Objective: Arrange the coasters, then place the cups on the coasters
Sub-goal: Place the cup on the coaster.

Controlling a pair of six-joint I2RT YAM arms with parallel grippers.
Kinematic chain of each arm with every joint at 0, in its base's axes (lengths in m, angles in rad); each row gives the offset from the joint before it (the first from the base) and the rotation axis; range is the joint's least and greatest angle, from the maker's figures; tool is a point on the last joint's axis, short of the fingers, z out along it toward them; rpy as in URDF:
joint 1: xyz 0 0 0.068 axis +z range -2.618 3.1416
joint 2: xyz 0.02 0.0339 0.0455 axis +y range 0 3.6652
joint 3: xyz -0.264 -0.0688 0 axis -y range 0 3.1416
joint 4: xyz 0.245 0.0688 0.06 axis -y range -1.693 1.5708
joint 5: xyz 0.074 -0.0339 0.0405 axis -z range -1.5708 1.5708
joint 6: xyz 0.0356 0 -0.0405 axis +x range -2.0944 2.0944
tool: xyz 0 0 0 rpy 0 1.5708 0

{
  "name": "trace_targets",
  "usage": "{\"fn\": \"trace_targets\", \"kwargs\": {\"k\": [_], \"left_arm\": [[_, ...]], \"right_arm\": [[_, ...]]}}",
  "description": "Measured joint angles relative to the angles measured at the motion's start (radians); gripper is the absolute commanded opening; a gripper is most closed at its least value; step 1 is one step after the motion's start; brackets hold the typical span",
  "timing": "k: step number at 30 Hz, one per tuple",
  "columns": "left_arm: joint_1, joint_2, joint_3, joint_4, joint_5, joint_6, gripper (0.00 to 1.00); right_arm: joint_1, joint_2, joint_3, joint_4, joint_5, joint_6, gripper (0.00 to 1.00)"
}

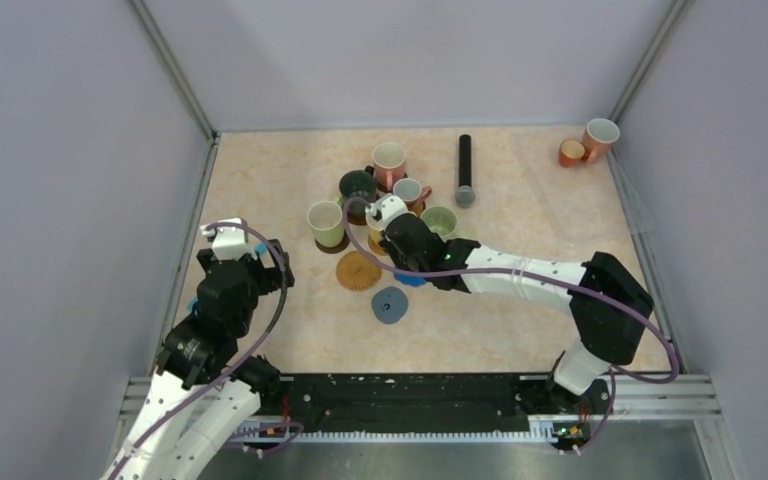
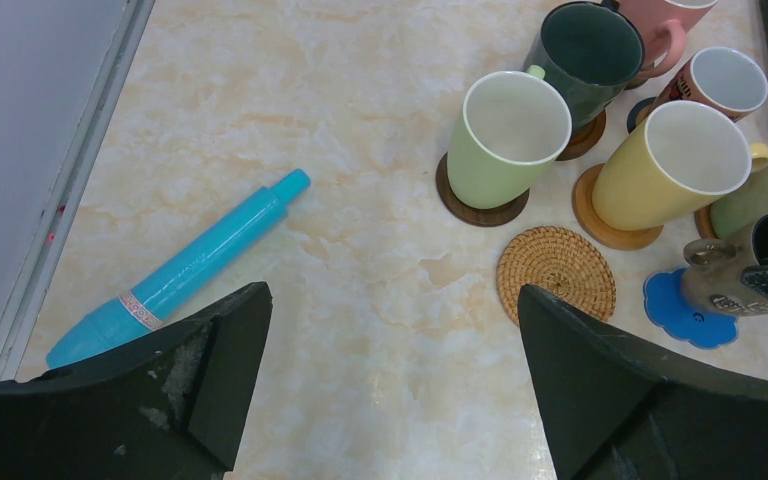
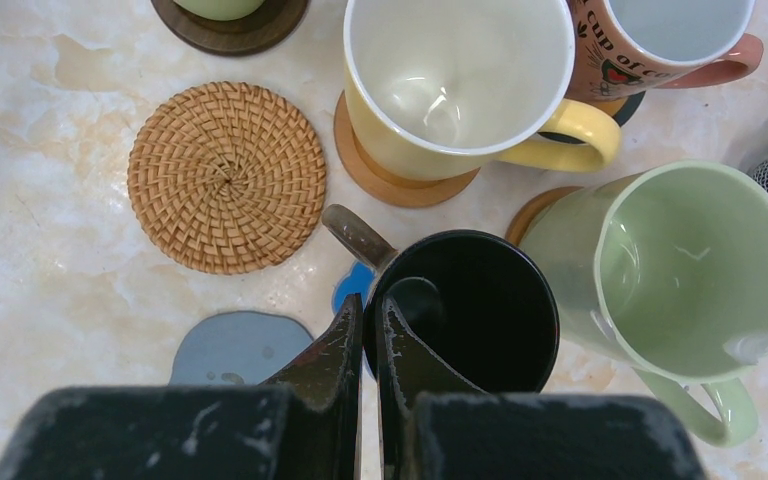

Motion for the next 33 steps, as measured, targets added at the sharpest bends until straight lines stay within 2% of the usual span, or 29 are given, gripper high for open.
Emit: {"fn": "trace_targets", "kwargs": {"k": [33], "left_arm": [[0.0,0.0,0.0,0.0,0.0,0.0,0.99]], "right_arm": [[-0.003,0.008,-0.039,-0.007,0.004,0.063,0.0]]}}
